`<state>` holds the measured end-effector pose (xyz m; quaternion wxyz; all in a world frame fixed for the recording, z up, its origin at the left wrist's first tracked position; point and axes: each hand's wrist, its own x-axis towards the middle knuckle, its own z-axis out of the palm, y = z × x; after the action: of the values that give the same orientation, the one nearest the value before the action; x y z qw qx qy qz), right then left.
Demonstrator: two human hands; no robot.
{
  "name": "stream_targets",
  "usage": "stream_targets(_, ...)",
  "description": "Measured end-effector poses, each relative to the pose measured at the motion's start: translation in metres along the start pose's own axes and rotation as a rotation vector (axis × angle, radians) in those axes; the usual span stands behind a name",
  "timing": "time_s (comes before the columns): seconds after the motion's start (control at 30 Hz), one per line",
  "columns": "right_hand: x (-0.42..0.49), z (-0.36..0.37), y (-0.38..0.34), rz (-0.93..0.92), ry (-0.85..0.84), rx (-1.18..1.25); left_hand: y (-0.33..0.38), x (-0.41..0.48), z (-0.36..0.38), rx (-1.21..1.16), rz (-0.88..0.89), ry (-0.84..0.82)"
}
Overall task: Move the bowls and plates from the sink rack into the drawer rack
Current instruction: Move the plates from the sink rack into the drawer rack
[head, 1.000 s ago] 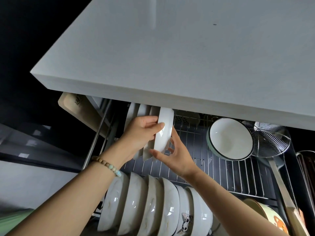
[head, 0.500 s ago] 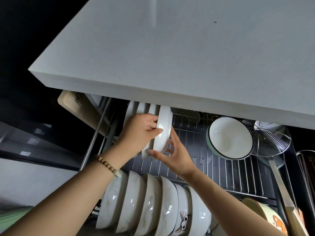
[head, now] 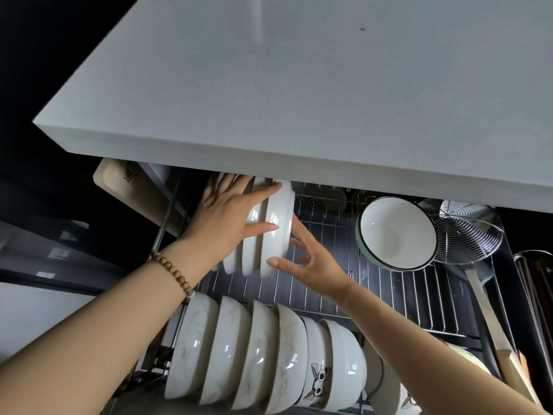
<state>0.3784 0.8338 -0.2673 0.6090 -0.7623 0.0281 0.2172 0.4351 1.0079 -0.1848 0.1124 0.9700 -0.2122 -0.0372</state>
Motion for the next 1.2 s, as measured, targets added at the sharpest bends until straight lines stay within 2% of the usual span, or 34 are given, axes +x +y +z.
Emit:
stream_targets(0.13, -0.004, -0.001, -0.006, 0.029, -0.001, -0.029, -0.002, 0.002, 0.003, 0.029, 0.010, -0.027)
stream_targets(0.33, -0.061, -0.025, -0.024, 0.125, 0.082, -0.176, 0.021, -0.025, -0.012, 0.024, -0.090, -0.135)
stream_targets(0.47, -0.152, -0.075, -0.054, 0.242, 0.142, -0.251, 0.065, -0.047, -0.055, -0.092, 0.013, -0.315)
stream_targets(0.53, -0.208, -0.109, -0.072, 0.287, 0.225, -0.262, 0.100, -0.047, -0.072, -0.079, 0.099, -0.365)
stream_targets(0.7, -0.352, -0.191, -0.093, 0.288, 0.496, -0.356, 0.230, -0.031, -0.108, -0.053, 0.336, -0.298)
stream_targets(0.87, -0.496, -0.265, -0.080, 0.341, 0.761, -0.306, 0.392, -0.032, -0.128, -0.118, 0.538, -0.292)
stream_targets(1.2, -0.731, -0.428, -0.013, 0.415, 1.012, -0.300, 0.718, -0.048, -0.097, -0.099, 0.782, -0.299)
